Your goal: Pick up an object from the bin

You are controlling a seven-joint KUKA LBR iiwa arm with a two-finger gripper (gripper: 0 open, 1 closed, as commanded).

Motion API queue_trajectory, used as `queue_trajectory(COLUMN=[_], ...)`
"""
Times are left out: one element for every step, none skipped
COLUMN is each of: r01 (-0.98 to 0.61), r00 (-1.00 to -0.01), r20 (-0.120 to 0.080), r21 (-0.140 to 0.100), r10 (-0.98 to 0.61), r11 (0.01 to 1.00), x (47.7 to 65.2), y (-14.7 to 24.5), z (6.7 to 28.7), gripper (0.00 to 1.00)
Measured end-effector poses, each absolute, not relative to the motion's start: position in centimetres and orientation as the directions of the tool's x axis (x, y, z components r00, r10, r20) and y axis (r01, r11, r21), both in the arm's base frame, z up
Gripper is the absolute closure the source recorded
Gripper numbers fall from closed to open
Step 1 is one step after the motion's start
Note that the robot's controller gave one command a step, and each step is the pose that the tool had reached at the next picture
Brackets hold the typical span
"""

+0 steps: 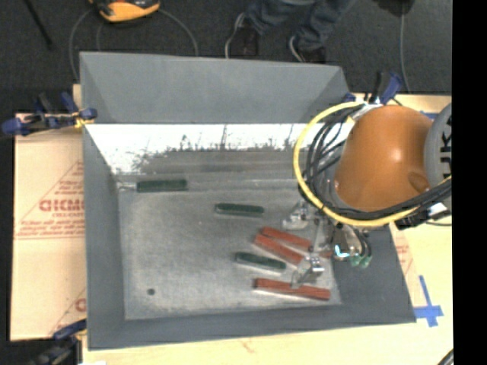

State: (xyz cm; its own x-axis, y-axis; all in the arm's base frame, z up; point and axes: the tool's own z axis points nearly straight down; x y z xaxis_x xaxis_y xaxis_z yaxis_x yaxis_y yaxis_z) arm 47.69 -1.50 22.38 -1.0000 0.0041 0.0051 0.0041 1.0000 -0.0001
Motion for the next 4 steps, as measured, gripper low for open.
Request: queue_trajectory(r01=[0.004,-0.017,0.216,0.257], r00=[-1.0,-1.0,-0.976,-0.966], r20=[-0.003,-0.01,-0.004,-0.003], r21=[-0.001,-0.002,0.001,-0.001], r10=[0.004,-0.017,0.216,0.257], r11=[1.0,1.0,0.976,0.966], x=[47.9,50.7,52.1,54.1], y=[-1.5,-4.4,-6.3,-7.0], z=[22.7,15.8,10.2,8.2], gripper=[0.0,0.0,0.0,0.0])
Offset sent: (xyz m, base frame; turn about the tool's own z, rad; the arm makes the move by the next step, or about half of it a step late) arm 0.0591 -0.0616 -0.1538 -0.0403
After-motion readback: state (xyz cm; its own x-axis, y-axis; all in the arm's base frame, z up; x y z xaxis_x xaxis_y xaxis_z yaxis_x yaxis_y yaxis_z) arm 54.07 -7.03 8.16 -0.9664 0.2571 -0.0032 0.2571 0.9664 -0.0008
